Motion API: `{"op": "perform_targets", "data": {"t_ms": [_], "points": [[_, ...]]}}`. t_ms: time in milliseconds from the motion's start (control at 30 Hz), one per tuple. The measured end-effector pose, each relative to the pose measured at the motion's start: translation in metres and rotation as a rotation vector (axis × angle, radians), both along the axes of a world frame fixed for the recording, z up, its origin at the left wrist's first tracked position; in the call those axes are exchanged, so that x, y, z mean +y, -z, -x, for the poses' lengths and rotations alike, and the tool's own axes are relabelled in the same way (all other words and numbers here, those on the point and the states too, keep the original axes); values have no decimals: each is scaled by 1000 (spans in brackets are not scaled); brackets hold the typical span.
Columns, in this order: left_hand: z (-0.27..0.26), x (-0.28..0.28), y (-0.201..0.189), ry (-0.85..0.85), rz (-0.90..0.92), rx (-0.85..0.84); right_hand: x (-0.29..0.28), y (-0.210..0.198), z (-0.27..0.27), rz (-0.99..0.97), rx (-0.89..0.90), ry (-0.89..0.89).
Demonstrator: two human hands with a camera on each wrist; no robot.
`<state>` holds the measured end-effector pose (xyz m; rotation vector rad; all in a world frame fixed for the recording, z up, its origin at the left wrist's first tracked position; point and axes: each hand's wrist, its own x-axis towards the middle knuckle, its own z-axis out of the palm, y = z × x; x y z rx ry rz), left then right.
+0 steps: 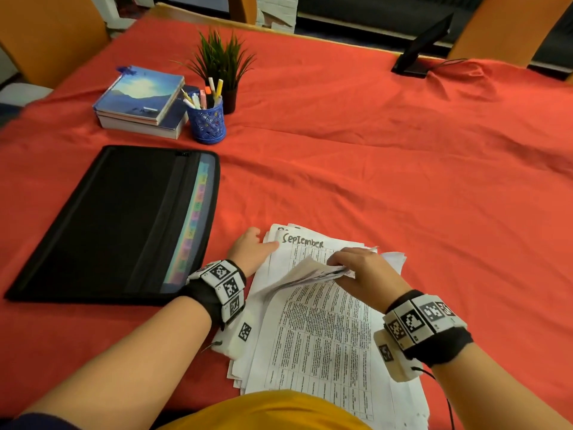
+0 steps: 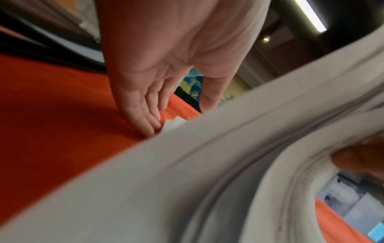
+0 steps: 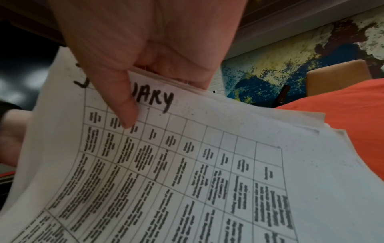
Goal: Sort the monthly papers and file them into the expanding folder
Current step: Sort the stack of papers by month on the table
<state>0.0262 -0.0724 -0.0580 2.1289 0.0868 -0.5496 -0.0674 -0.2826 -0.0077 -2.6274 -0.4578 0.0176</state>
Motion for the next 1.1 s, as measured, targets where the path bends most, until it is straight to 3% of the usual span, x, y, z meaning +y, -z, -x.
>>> {"op": "perform_targets", "data": {"t_ms": [133,267,467,633,867,1100], "points": [[-5,-10,6,32,167,168,2,4,-3,0,29,17],[-6,-9,7,62,207,113,3,0,-8,-5,32,31],[-25,15,-14,-32,250,3,7,-5,-25,-14,-68,41],[-13,24,-28,-14,496,66,17,3,-31,17,11,30],[2,26,-22,13,600,57,21,15,-39,53,33,36],[-3,21,-25,76,601,185,23,12,-53,58,117,-26]]}}
